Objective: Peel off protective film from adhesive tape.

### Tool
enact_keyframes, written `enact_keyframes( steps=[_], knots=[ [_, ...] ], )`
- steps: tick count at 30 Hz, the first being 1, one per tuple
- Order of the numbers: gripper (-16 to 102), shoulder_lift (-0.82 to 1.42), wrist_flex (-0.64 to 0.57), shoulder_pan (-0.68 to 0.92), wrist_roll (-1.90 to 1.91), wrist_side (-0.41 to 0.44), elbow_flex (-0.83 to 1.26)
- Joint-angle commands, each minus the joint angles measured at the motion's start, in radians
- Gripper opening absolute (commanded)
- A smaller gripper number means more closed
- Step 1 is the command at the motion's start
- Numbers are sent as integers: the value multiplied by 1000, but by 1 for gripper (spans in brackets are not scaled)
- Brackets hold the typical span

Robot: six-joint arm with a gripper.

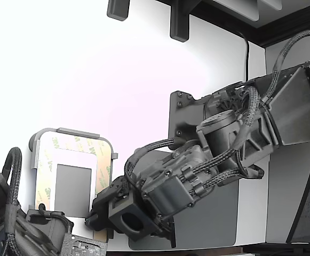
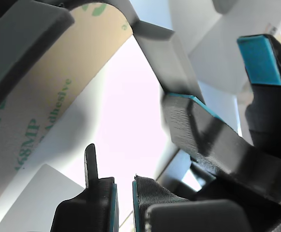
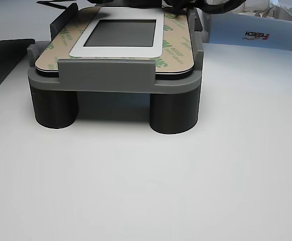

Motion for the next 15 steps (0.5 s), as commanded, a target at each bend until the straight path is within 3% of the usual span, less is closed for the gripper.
enact_keyframes(
  steps=[1,15],
  knots=[
    [12,11,-5,-6,-8,5,-31],
    [9,-61,-29,-6,8,-15,-83]
  ],
)
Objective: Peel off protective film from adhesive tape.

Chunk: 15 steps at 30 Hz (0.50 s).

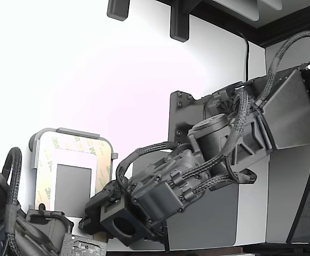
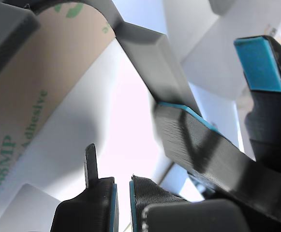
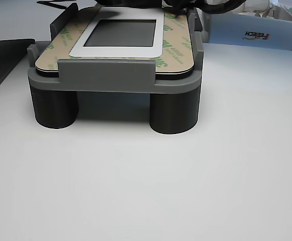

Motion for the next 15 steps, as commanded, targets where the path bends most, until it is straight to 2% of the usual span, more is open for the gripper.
enact_keyframes(
  steps=[1,15],
  knots=[
    [9,15,-14,-8,-2,-6,-23],
    [5,3,-66,-8,-23,-37,0]
  ],
)
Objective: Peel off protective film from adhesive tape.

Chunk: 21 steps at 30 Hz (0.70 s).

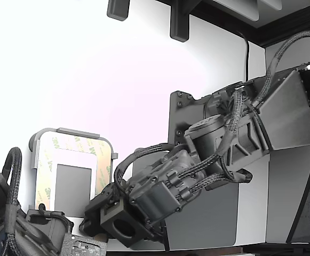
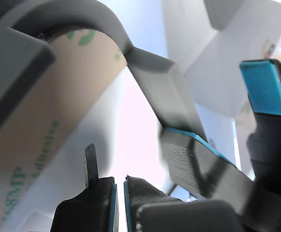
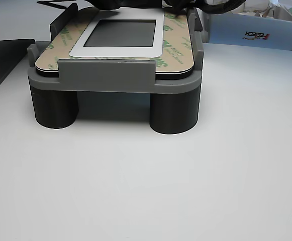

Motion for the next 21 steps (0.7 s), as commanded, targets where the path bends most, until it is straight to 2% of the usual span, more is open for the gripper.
enact_keyframes(
  steps=[1,21],
  knots=[
    [5,17,-11,-8,-5,-5,-32],
    [-3,-2,-15,-8,-6,-5,-41]
  ],
)
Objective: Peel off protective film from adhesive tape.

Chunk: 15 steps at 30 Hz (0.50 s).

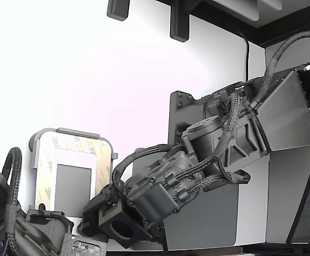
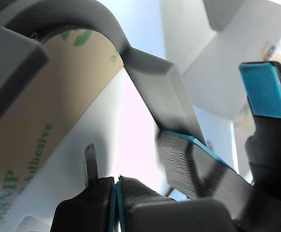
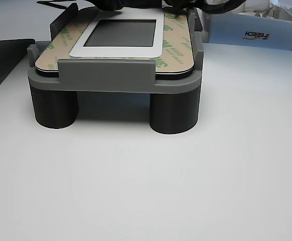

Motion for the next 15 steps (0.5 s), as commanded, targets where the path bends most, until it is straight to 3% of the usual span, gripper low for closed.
enact_keyframes(
  steps=[1,15],
  knots=[
    [-3,14,-6,-8,0,-2,-29],
    [-5,20,-11,-8,6,2,-15]
  ],
)
